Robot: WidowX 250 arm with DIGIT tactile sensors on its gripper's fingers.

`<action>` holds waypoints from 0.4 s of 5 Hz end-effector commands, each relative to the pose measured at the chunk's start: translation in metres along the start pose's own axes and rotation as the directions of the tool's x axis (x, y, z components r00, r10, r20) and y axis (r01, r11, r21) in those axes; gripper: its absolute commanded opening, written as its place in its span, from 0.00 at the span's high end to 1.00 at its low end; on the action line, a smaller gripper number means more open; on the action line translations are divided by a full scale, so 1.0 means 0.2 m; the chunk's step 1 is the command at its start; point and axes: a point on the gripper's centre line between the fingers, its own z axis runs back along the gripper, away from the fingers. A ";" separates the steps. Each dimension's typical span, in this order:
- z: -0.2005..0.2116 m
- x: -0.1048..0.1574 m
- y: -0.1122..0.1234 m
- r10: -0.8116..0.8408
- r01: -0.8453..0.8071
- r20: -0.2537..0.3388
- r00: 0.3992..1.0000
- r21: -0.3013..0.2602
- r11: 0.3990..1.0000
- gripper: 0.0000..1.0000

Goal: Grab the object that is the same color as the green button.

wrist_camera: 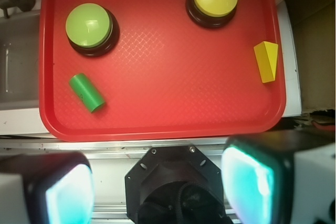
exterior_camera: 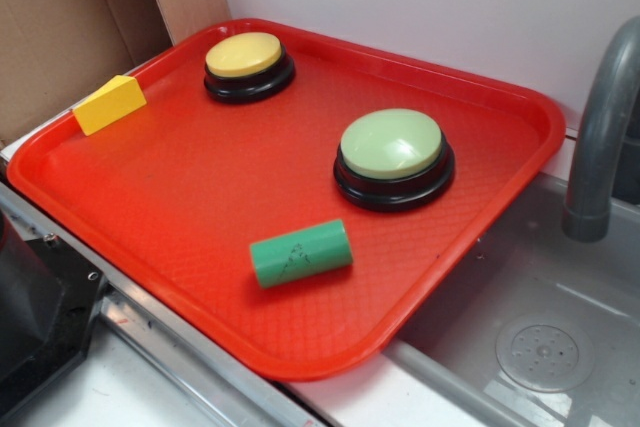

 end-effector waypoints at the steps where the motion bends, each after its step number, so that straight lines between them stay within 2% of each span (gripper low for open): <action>1: 0.00 0.00 0.00 0.000 0.000 0.000 1.000 0.000 1.000 0.00; 2: -0.05 0.10 -0.08 -0.149 0.150 0.011 0.989 -0.010 0.989 0.00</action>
